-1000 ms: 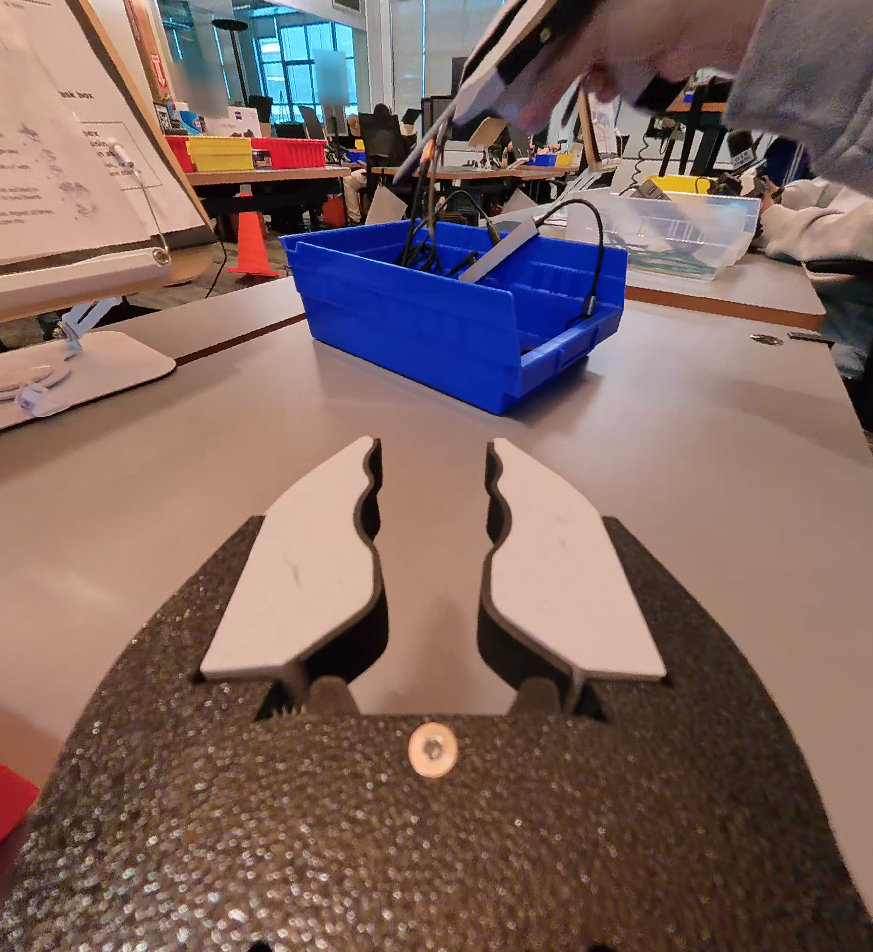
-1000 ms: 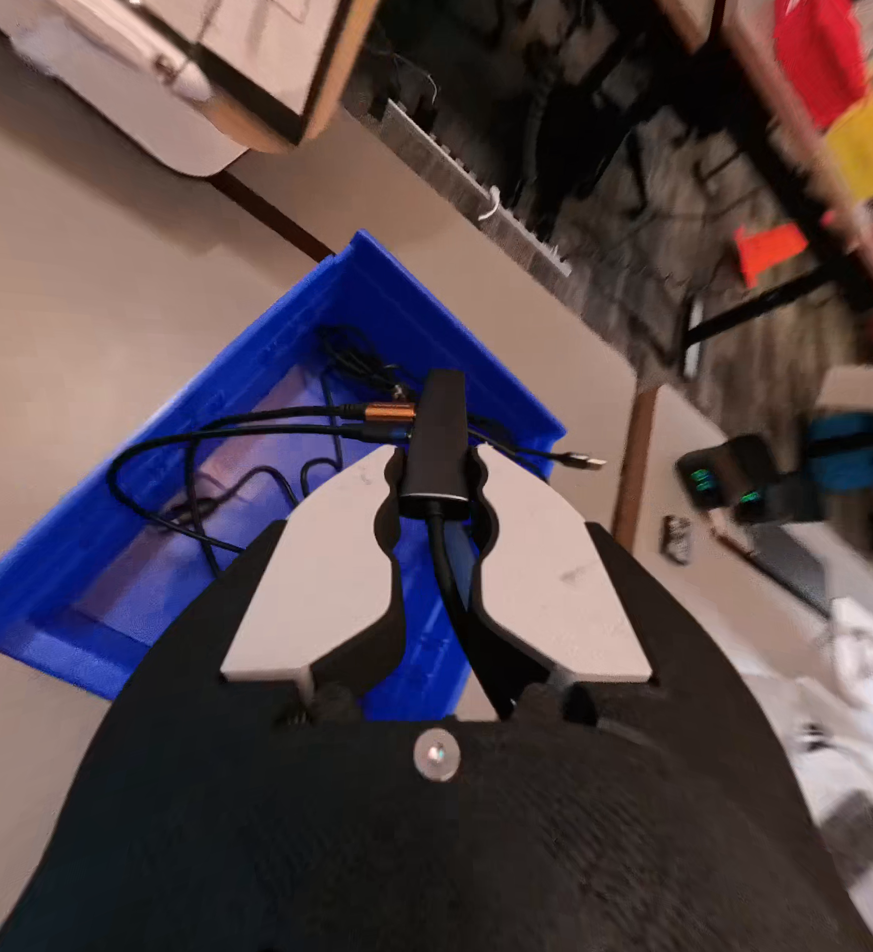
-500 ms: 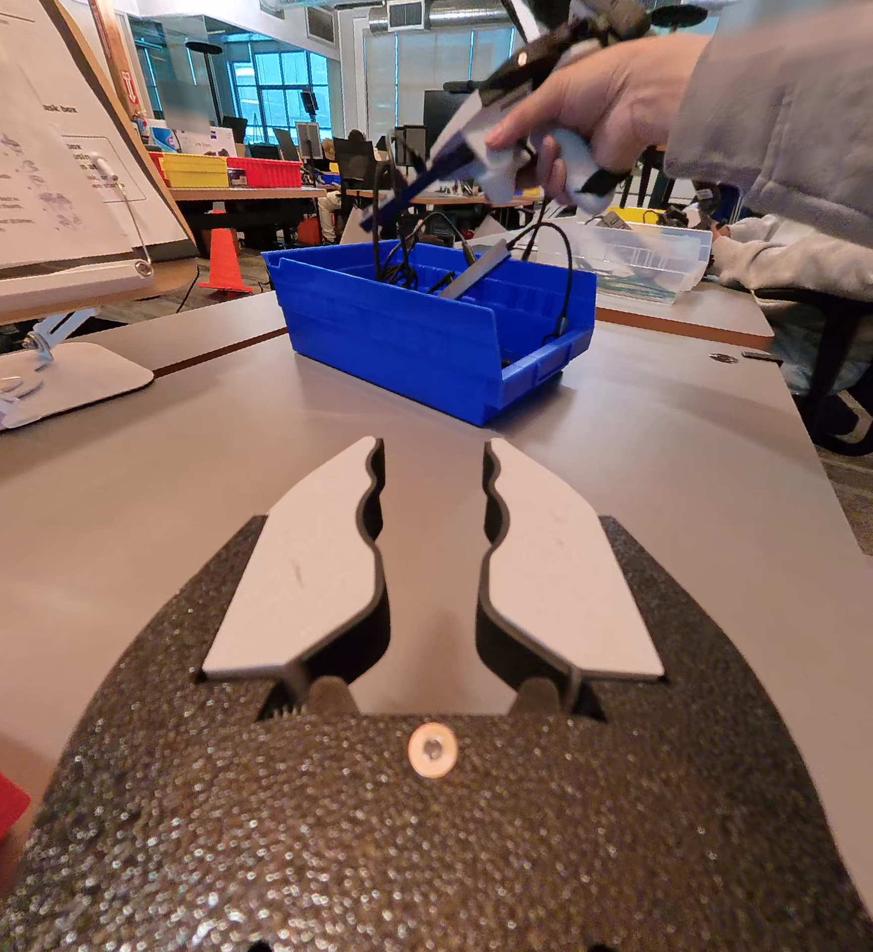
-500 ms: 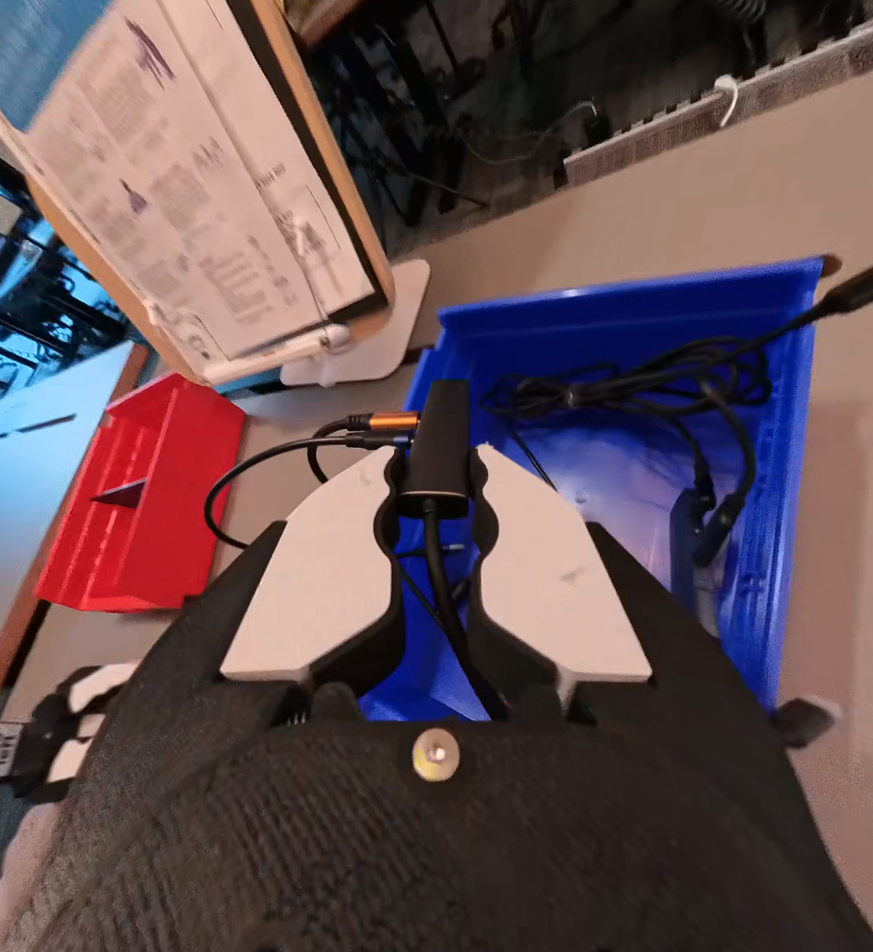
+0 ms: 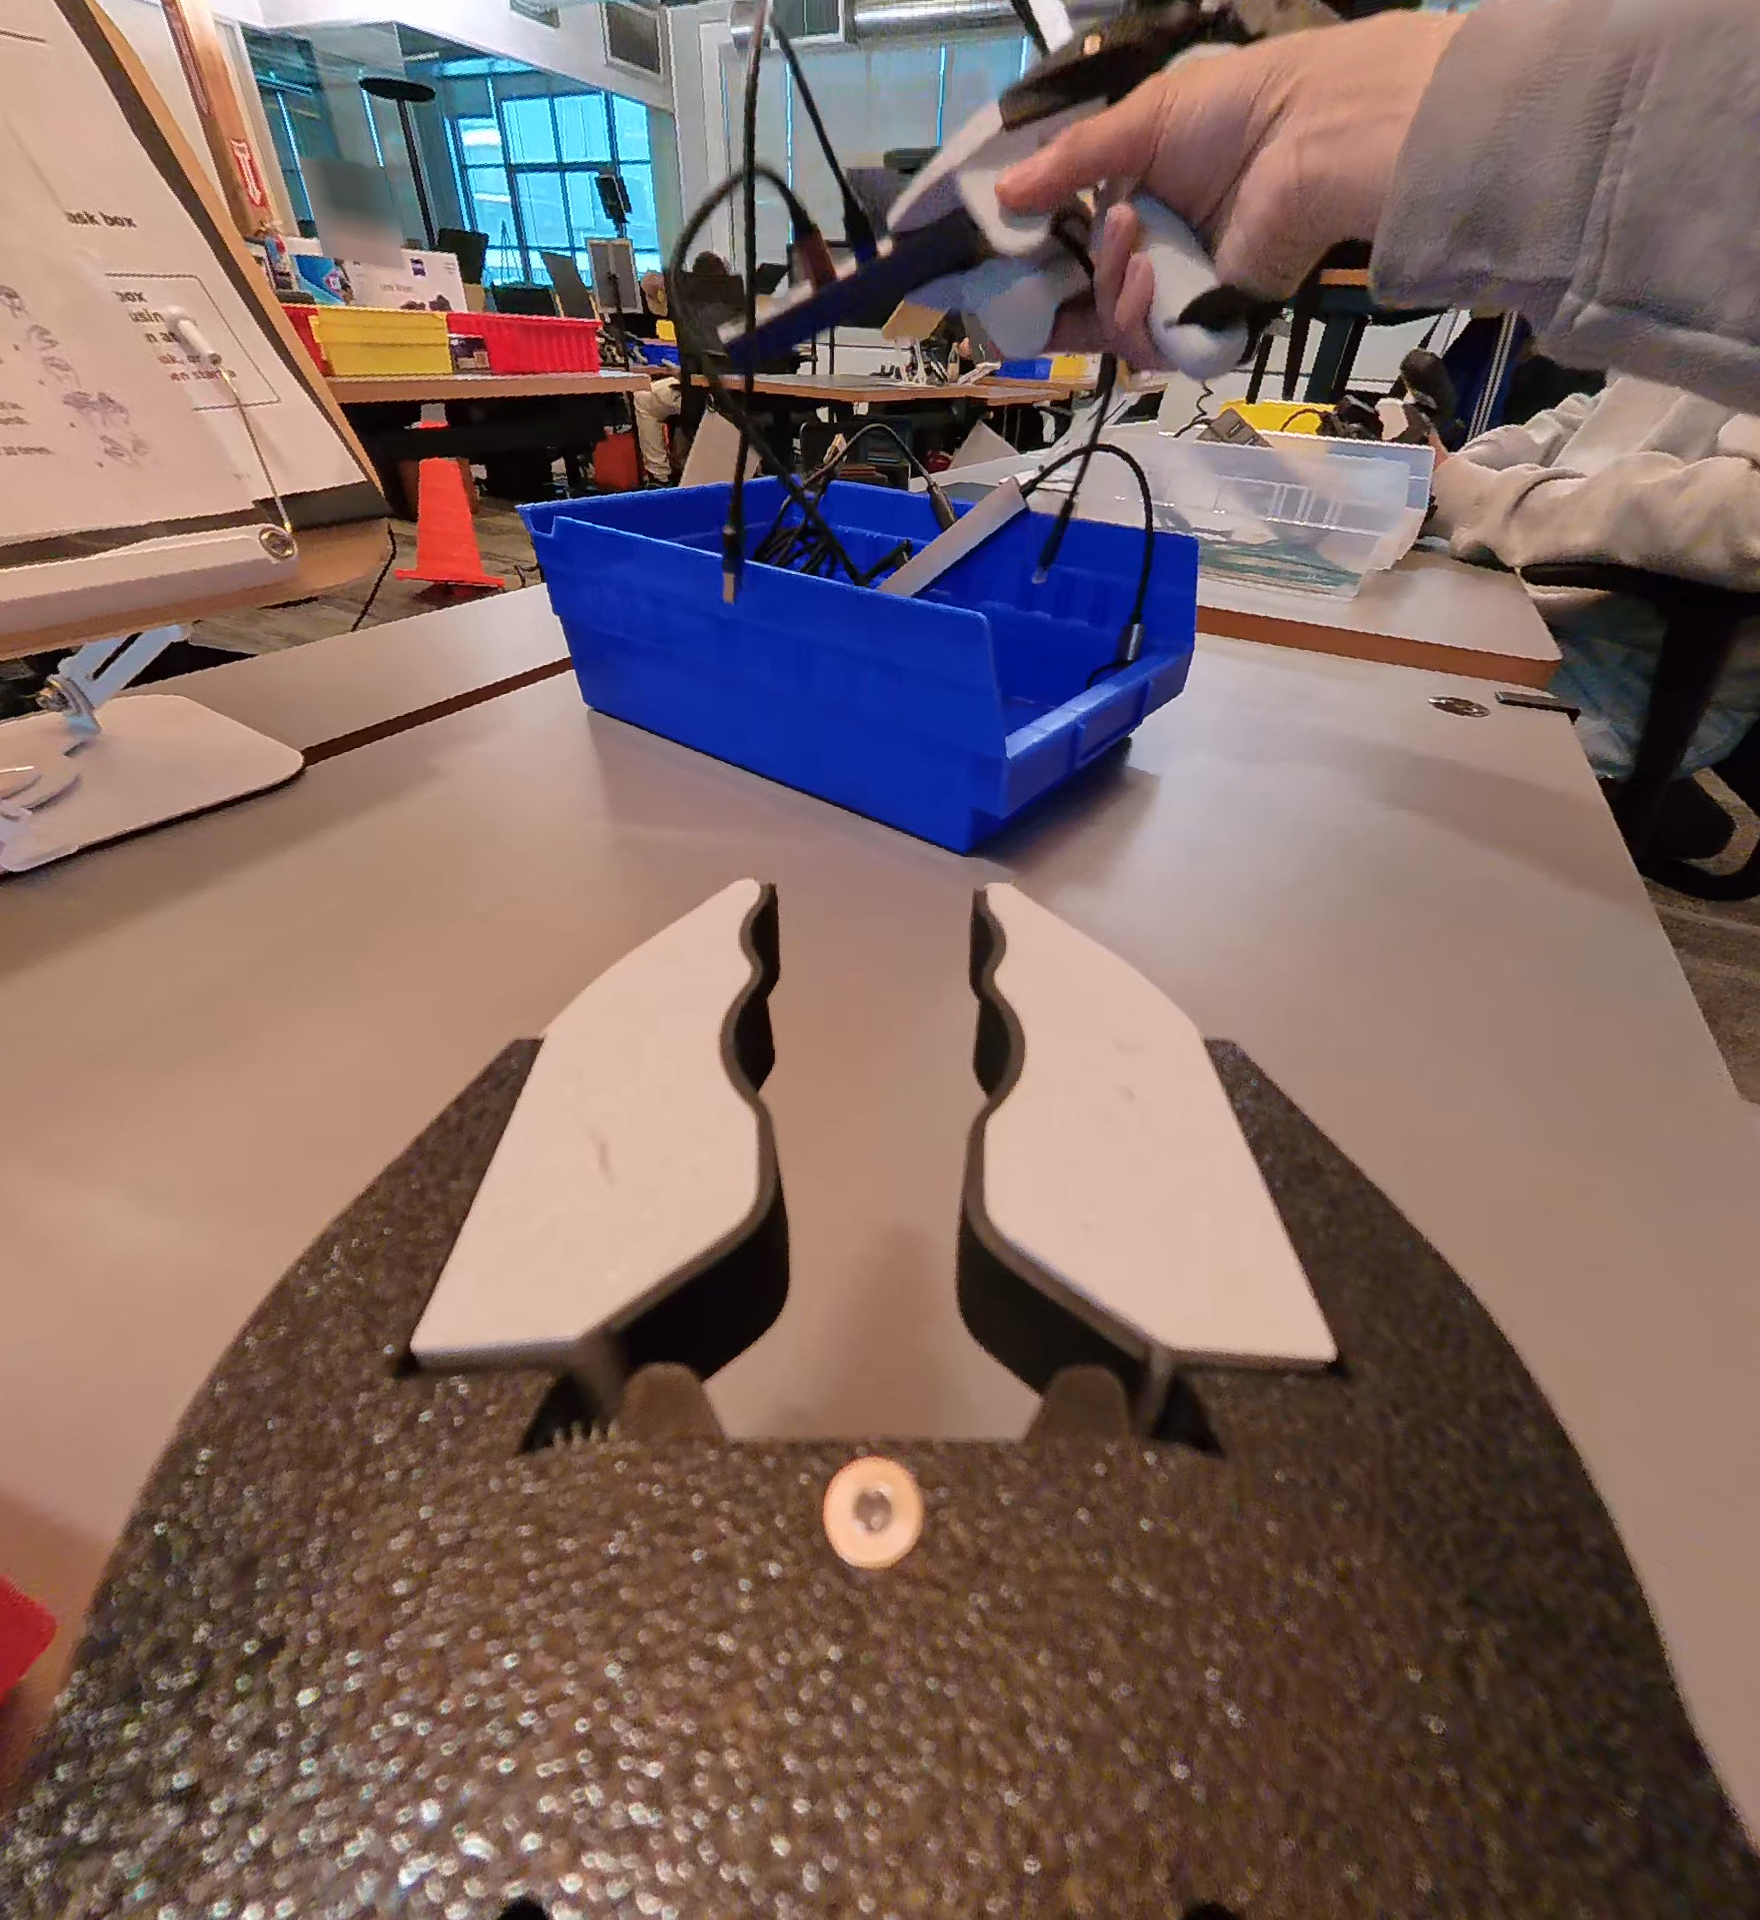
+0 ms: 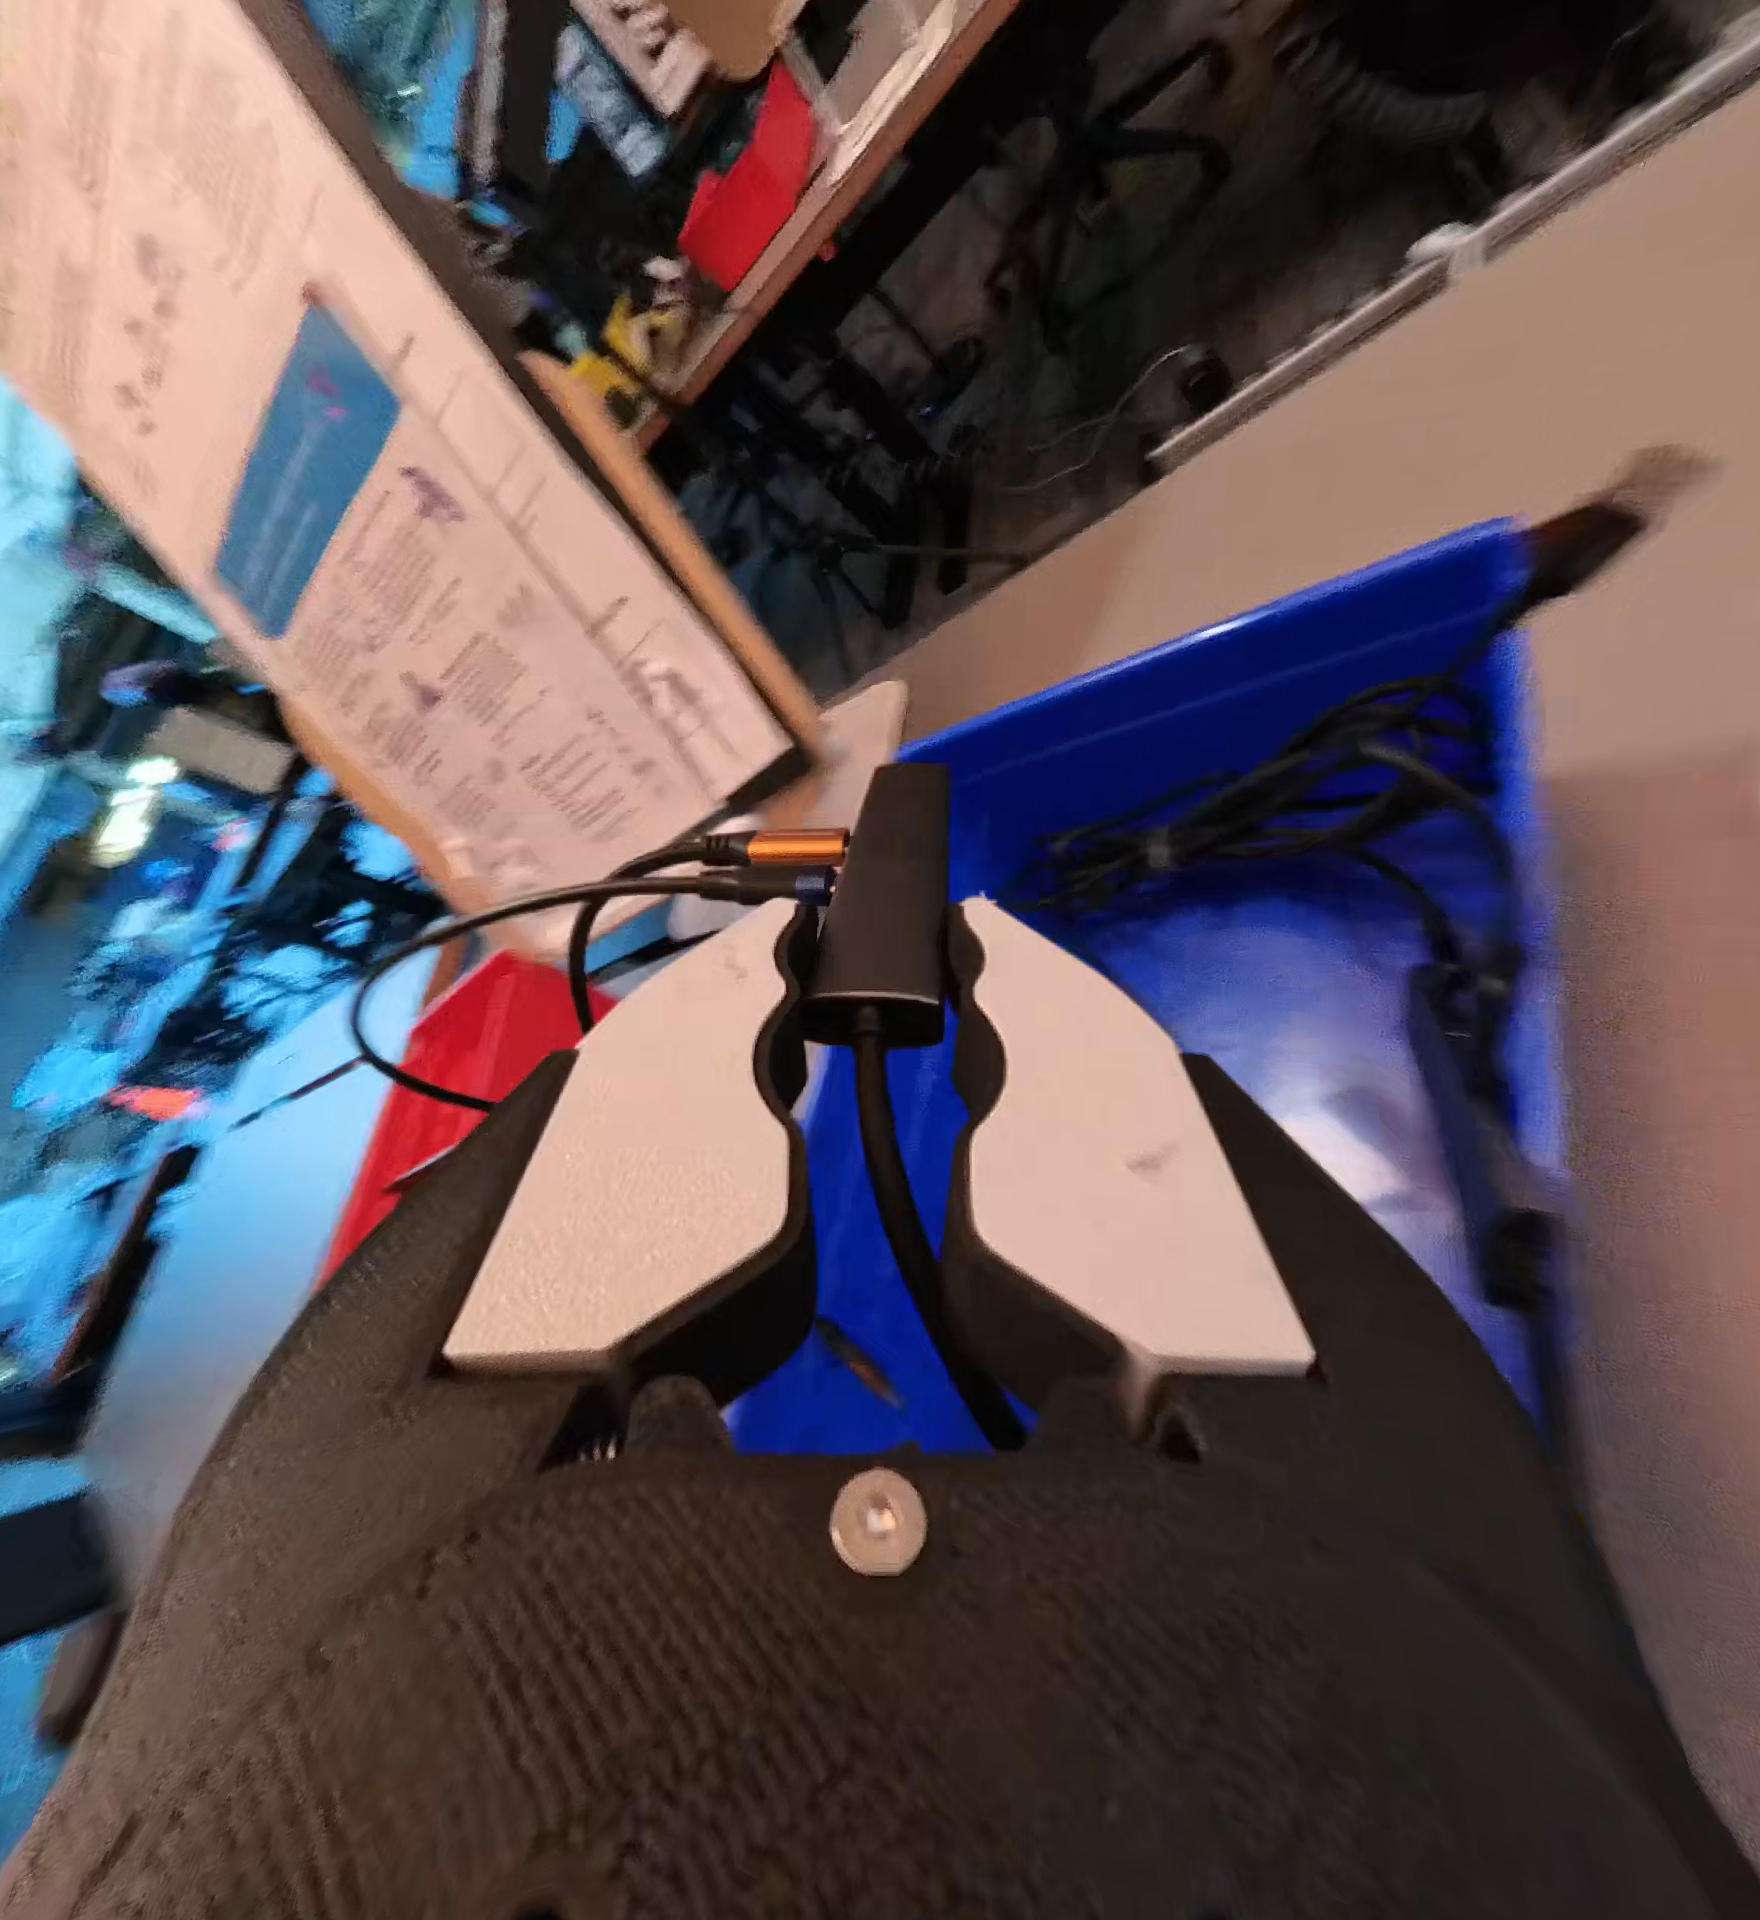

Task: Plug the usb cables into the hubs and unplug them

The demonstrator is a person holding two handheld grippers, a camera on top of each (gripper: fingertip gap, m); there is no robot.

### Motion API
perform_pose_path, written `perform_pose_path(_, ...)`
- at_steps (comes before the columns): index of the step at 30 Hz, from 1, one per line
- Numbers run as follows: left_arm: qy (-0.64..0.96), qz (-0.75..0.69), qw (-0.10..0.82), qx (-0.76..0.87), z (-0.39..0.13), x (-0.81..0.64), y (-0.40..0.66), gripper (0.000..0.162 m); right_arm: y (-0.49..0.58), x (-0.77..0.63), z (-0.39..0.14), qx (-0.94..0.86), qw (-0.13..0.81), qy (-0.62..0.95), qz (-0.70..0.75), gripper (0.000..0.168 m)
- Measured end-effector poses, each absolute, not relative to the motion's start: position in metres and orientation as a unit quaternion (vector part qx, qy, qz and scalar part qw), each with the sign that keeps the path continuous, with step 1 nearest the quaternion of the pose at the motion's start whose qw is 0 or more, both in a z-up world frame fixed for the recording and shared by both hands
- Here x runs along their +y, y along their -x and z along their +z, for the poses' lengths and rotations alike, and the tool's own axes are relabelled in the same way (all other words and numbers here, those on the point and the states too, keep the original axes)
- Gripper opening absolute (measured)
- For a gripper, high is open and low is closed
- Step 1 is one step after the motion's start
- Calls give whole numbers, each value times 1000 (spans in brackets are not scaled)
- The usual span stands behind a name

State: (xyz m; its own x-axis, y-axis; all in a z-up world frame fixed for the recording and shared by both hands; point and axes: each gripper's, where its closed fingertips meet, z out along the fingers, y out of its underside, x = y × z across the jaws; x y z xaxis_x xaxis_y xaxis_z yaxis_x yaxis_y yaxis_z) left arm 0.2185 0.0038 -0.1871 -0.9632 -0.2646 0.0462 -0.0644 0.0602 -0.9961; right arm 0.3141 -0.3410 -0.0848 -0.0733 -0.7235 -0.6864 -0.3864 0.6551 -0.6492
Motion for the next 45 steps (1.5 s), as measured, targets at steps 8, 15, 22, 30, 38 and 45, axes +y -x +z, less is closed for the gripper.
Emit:
perform_pose_path(8,114,-679,75,722,-186,4,-219,33,-284,-390,-94,730,586,277,-216,24)
perform_pose_path(15,109,-674,77,726,-187,3,-217,33,-262,-402,-116,738,582,262,-219,24)
perform_pose_path(22,108,-672,79,728,-188,2,-217,32,-274,-360,-146,704,360,529,-310,33)
perform_pose_path(30,123,-640,78,754,-196,3,-219,33,-252,-369,-137,612,108,638,-454,73)
perform_pose_path(38,161,-610,52,774,-201,4,-221,36,-224,-250,-151,592,211,631,-454,92)
perform_pose_path(45,172,-595,70,782,-197,1,-219,47,-233,-172,-188,612,247,607,-442,100)
